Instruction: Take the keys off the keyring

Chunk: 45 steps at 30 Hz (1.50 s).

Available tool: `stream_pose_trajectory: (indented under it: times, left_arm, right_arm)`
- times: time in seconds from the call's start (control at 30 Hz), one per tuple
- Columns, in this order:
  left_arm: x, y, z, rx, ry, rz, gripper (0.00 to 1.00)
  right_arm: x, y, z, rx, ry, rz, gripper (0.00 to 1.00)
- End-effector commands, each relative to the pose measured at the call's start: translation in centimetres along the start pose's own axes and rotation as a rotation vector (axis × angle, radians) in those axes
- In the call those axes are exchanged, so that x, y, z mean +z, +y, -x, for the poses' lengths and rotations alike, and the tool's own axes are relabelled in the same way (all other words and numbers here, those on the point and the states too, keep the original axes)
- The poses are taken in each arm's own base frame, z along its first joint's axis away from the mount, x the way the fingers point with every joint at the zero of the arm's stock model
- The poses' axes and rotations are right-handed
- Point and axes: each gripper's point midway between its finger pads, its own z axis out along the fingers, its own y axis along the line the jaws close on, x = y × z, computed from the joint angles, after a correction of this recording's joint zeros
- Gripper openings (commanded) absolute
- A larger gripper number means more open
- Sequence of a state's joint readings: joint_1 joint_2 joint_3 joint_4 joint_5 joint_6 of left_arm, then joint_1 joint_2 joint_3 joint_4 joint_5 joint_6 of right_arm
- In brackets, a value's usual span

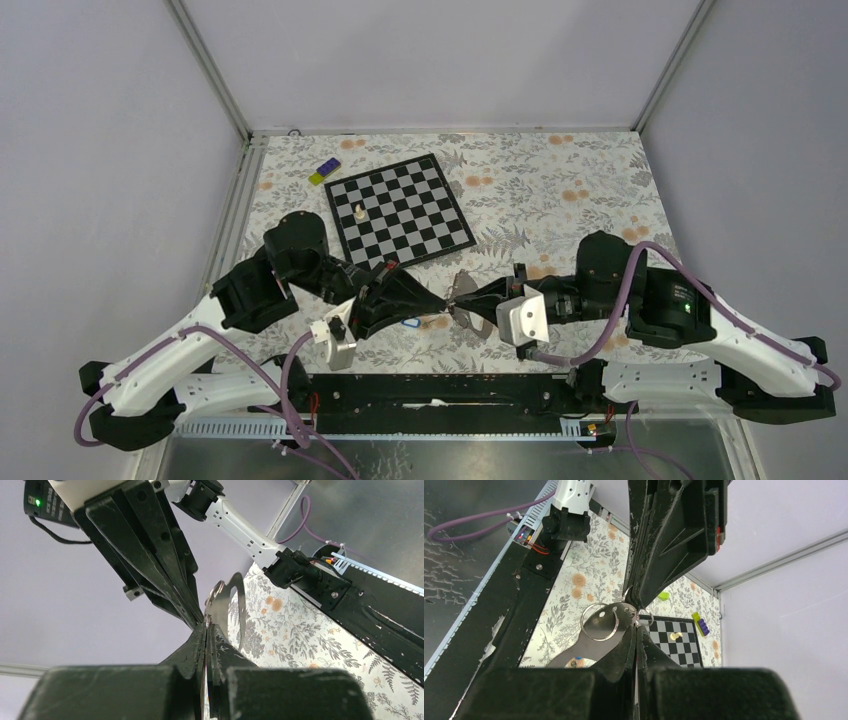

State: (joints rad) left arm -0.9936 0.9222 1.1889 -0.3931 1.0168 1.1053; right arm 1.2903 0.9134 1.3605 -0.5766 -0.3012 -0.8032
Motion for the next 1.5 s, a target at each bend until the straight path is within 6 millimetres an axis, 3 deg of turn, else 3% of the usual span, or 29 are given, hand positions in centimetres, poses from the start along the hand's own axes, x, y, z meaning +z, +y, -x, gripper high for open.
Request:
stream_pose_trajectory:
  times: [0.0, 0.43, 1.13, 1.47]
  left_arm:
    - [-0.7, 0.2, -4.1, -0.048, 0.152, 0.059, 0.0]
    - [-1.1, 0.3, -4.1, -0.051, 0.169, 0.085, 0.0]
    - [-1.7, 1.9, -2.2, 0.019, 0.145, 0.138, 0.0]
    - [-2.1, 2.6, -1.0, 0.054, 0.131, 0.16, 0.0]
  right_arm:
    - [-1.5, -2.2, 7.1, -0.066, -0.273, -0.085, 0.0]
    - [-2.6, -2.0, 7.3, -0.082, -0.28, -0.09, 0.0]
    - [-1.1, -2.3, 1.1, -0.172, -0.116, -0.23, 0.0]
    - [-2.1, -4.1, 1.6, -0.168, -0.178, -0.382, 0.0]
